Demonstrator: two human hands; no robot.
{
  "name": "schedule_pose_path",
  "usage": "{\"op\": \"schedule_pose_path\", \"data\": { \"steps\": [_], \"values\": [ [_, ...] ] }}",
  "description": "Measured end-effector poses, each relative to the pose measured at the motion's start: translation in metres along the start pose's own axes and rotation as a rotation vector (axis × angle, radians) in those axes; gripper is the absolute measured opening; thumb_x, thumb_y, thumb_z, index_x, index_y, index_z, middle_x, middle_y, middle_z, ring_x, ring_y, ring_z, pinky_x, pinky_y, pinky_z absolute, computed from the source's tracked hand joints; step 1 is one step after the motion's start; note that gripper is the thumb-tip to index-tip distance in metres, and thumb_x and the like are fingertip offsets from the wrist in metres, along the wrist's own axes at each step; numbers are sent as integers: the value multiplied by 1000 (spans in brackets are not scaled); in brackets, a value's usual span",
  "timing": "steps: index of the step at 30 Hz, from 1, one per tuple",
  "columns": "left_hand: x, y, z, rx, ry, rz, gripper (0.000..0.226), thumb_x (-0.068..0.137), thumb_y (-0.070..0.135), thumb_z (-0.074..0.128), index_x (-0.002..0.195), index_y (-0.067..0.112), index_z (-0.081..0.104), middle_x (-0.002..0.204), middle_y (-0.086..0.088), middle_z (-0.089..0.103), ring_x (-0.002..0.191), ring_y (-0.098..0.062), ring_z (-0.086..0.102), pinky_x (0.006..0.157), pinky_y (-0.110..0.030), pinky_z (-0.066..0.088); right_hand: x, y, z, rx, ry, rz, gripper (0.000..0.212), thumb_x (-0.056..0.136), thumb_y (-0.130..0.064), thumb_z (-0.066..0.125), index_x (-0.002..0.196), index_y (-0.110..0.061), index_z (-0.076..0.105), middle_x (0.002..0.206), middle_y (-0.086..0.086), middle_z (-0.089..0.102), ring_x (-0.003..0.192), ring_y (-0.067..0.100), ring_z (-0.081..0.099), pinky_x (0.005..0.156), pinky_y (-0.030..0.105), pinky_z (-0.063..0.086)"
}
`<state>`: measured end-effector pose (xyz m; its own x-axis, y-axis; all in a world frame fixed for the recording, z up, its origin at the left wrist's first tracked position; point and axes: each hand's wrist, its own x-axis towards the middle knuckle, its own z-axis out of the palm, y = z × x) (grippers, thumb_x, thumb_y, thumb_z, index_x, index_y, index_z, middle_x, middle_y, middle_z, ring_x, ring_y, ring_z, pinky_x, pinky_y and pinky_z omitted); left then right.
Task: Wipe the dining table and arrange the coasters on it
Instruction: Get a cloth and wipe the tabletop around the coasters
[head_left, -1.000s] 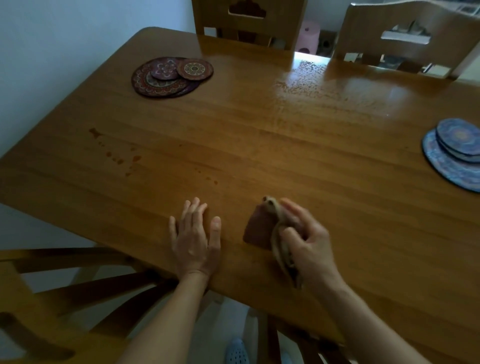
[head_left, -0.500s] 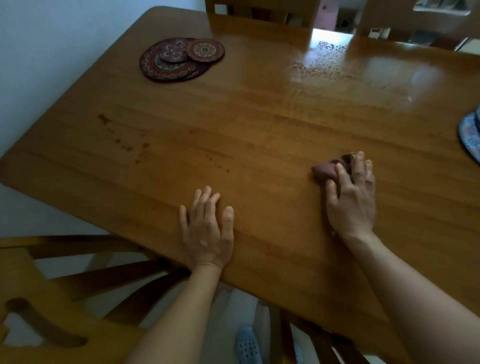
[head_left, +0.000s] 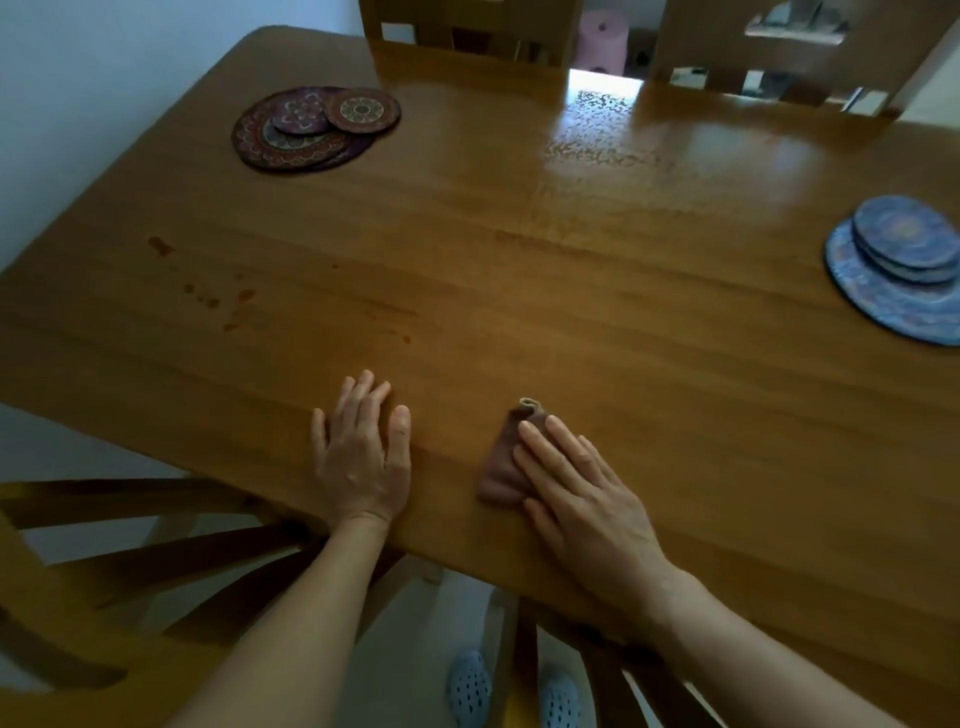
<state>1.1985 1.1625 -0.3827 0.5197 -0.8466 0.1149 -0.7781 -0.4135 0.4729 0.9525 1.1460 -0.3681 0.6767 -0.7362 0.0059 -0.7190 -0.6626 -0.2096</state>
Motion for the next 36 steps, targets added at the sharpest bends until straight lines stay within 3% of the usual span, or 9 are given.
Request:
{"op": "schedule_pose_path", "data": {
  "steps": [4,10,13,17,21,24,30,34,36],
  "values": [
    [-1,4,0,-4,-7,-5,68,94,58,14,136,22,54,154,5,39,147,-11,23,122,-43,5,-23,56,-20,60,36,242,53,97,-39,34,145,-17,42,159,2,22,150,21,11,119,45,22],
    [0,5,2,-17,8,-8,66,94,57,17,134,22,56,153,5,41,146,-11,24,122,-43,5,60,53,-15,92,154,566,54,102,-32,38,150,-9,34,163,5,14,151,20,-3,120,31,-3],
    [0,4,2,-17,8,-12,66,94,57,16,134,23,56,153,7,41,146,-9,23,122,-43,5,107,21,-11,96,123,498,57,102,-36,36,152,-10,30,163,5,16,150,22,-4,121,33,-5],
    [0,5,0,-23,2,-30,69,92,60,16,138,22,51,153,4,41,146,-11,25,121,-44,7,132,-38,2,131,80,229,57,100,-43,35,151,-18,32,161,1,23,151,21,1,122,38,0],
    [-4,5,-4,-51,-5,-45,70,91,62,19,144,22,39,153,-2,40,145,-15,28,122,-41,6,98,-62,10,100,8,8,57,98,-48,36,149,-24,37,158,-2,30,151,21,6,121,46,17],
    [-5,6,-4,-16,-13,-32,68,91,61,18,139,23,47,153,1,40,146,-13,26,121,-44,7,64,-43,11,66,-44,-41,55,96,-45,38,149,-29,36,158,-5,27,151,18,6,120,45,21],
    [-2,8,-4,17,-84,-44,62,91,57,19,130,25,56,153,2,39,146,-14,24,121,-45,6,69,-12,5,108,71,268,52,95,-41,37,143,-23,47,157,3,32,150,24,11,118,49,25],
    [4,9,-15,14,-200,-51,66,91,56,8,130,30,54,152,6,39,144,-13,26,120,-42,7,122,-16,6,121,160,618,52,101,-36,39,150,-18,37,162,3,20,151,22,-1,122,39,6],
    [23,-3,-27,-47,-243,5,65,91,57,6,121,32,57,140,12,48,131,-9,36,115,-36,17,157,-26,7,121,177,713,55,102,-39,33,152,-17,30,163,1,16,150,22,-6,122,38,2]
  ]
}}
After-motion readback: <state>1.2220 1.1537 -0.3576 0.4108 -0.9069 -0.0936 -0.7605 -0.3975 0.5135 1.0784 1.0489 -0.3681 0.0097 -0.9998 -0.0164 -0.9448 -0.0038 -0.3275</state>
